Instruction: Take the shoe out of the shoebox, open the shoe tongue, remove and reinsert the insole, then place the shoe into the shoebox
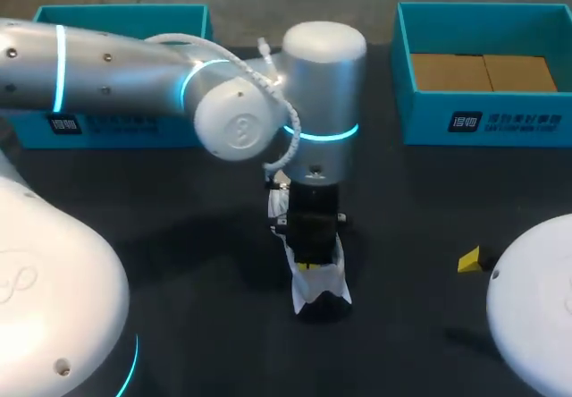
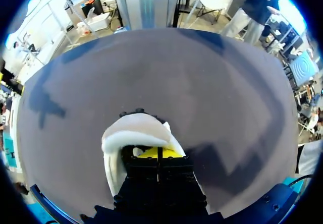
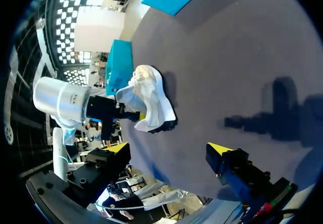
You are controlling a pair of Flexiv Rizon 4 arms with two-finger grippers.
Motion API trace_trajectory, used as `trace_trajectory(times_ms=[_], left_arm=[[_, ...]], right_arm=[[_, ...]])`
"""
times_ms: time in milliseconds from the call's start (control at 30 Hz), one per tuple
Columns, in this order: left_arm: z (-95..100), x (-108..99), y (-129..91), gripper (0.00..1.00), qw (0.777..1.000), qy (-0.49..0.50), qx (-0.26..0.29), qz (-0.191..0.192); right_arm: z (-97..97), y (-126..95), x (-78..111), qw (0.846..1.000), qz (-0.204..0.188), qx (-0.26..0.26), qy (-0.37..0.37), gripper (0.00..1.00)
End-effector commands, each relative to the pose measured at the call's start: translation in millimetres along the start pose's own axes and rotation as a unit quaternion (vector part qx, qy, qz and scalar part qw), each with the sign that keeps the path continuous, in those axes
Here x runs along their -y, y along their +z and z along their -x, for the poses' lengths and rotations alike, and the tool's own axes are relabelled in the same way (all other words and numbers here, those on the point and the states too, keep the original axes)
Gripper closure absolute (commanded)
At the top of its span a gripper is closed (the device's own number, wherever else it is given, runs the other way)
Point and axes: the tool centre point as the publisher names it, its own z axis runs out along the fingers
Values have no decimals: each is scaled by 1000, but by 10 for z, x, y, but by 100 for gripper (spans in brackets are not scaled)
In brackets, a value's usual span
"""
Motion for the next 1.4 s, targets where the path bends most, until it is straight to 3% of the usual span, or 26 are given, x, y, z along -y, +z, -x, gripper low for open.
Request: trace_trajectory(times_ms=[33,333,433,667,767,1200,1400], left_arm=[[90,-74,171,100,1000,0,-22,-1],[112,-163,360,100,999,-27,15,21],[112,-118,282,100,999,-23,21,24],[83,-29,-204,100,996,-11,54,65],[108,-46,-270,100,996,-10,66,65],[284,-177,139,100,996,-30,81,35],[342,-169,308,100,997,-29,59,37]], right_arm=[[-13,-17,27,1000,2,1,0,0],[-13,-17,27,1000,2,1,0,0],[-13,-17,27,1000,2,1,0,0],[-13,-17,27,1000,2,1,0,0],[-13,-17,27,1000,2,1,0,0],[-13,-17,27,1000,2,1,0,0],[-13,-17,27,1000,2,1,0,0]])
